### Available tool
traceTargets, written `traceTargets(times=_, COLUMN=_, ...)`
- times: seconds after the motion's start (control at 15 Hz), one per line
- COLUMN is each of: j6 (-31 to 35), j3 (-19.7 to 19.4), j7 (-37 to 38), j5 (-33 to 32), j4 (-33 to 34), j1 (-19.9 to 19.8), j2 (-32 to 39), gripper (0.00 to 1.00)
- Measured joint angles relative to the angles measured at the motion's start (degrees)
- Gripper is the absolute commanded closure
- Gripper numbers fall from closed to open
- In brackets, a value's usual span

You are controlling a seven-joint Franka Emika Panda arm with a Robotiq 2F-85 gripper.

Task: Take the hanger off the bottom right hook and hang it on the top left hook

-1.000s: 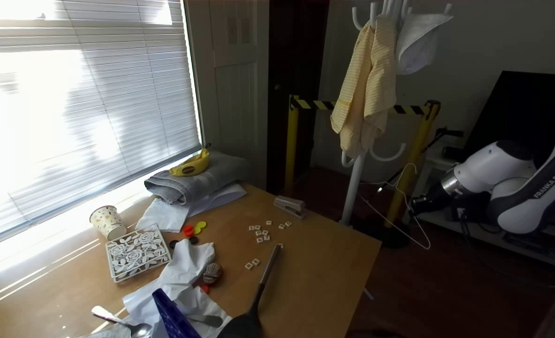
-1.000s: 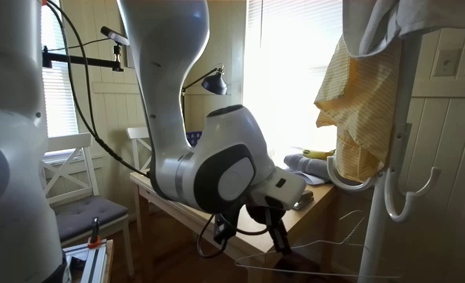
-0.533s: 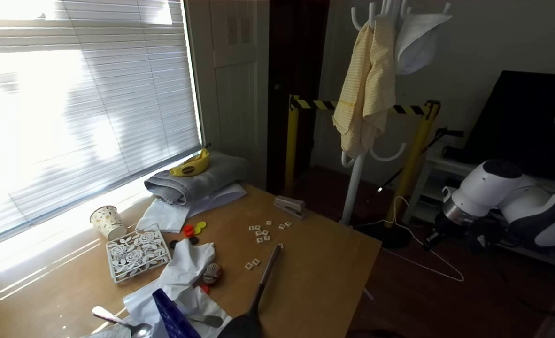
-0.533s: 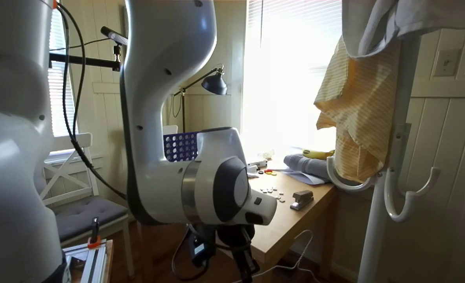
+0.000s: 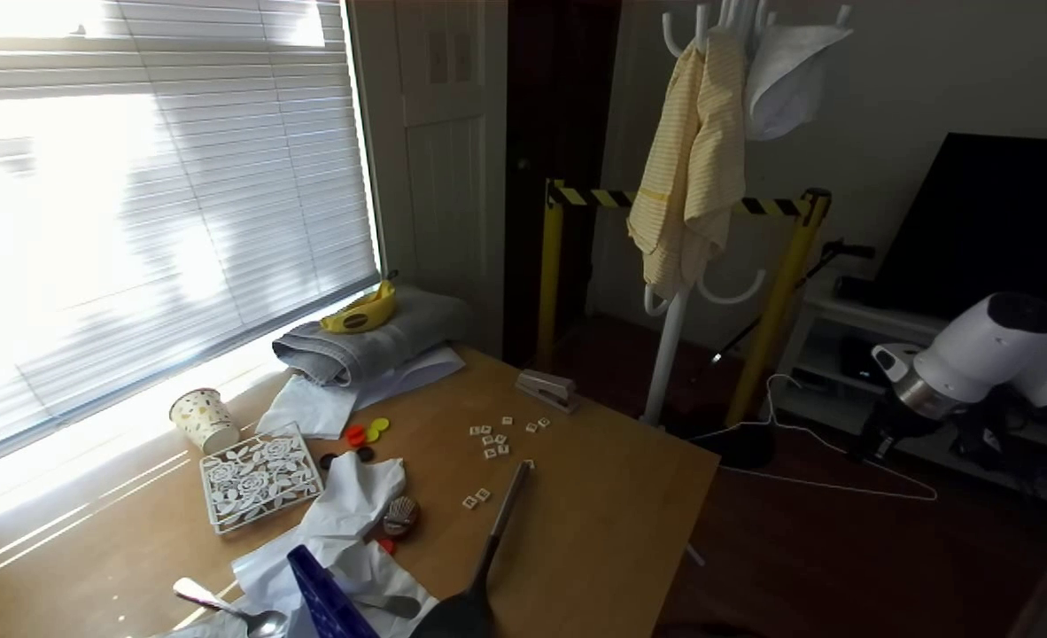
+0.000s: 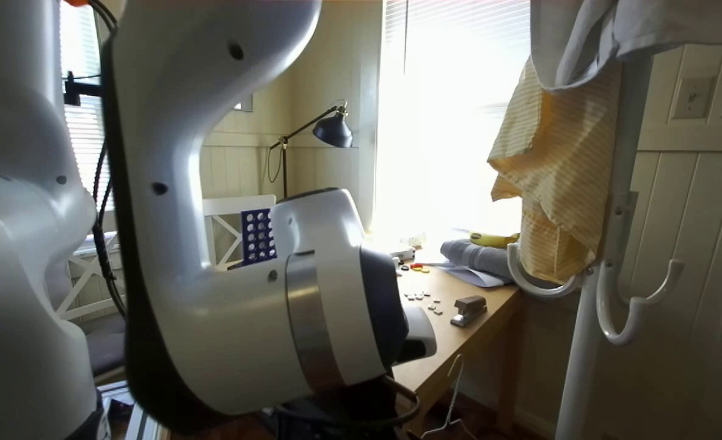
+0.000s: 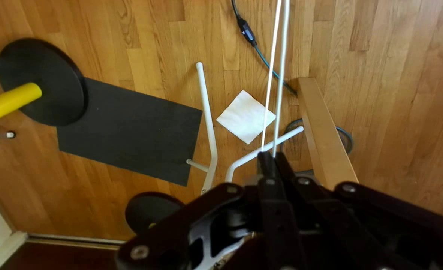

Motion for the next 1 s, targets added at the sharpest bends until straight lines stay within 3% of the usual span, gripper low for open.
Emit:
traceTargets(times=0.33, j6=7.1, j3=-9.1, j7=-9.2, j5=-16.8, j4=0.4, j1=-2.5, j2=-5.1, gripper=0.99)
traceTargets(times=0.6, j6=13.2, j3=-11.9, j7=-9.6, j5=-31.1, j4=2.6, j1=-3.4, j2=-10.6, gripper=0.98)
traceTargets(times=0.73, j6=18.8, j3=-12.3, j7=-9.6, j5=-33.7, j4=4.7, j1=-4.5, j2=-14.0, gripper=0.98)
traceTargets(times=1.0, j6=20.2, j3=-12.6, j7=-9.6, j5=-34.7, j4=5.3, j1=-5.2, j2=-16.8, gripper=0.99)
